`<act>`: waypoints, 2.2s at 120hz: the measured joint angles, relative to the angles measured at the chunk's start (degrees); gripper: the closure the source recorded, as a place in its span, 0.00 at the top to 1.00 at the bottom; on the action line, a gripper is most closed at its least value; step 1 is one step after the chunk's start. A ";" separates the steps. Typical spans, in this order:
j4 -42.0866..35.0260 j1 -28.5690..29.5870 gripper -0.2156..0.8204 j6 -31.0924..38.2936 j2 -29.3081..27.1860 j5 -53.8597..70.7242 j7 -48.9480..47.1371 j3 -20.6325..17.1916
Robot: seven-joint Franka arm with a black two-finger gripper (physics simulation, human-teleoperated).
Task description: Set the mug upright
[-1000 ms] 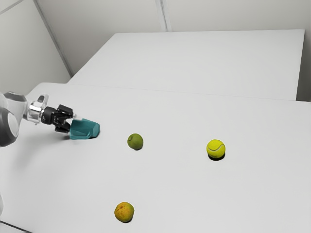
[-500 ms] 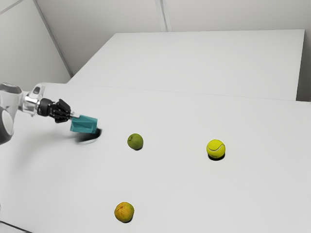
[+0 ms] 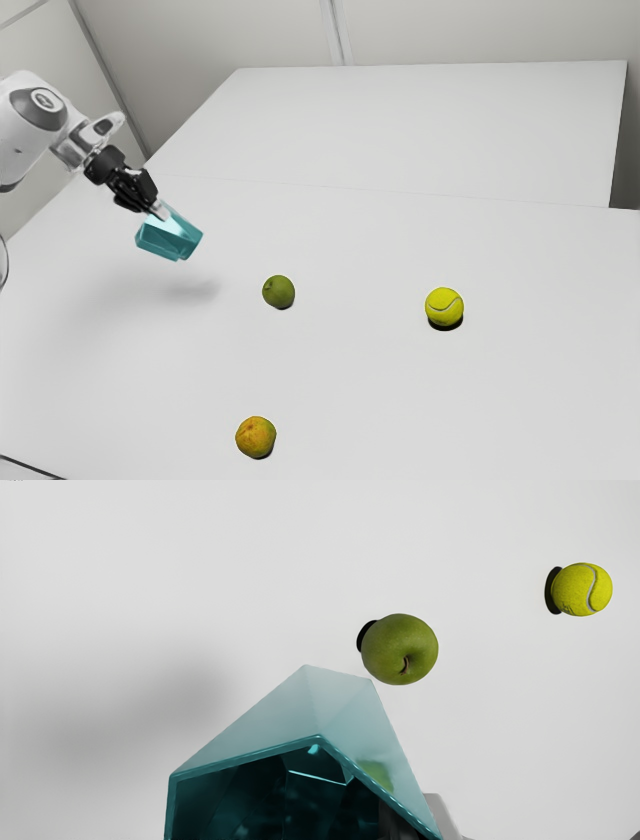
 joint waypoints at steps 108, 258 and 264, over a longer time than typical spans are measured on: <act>-11.66 -4.28 0.04 27.83 1.52 36.84 -17.30 -16.41; 0.41 -4.68 0.78 7.47 -10.48 30.11 -24.32 -18.64; 0.41 -4.68 0.78 7.03 -10.47 30.06 -24.37 -18.64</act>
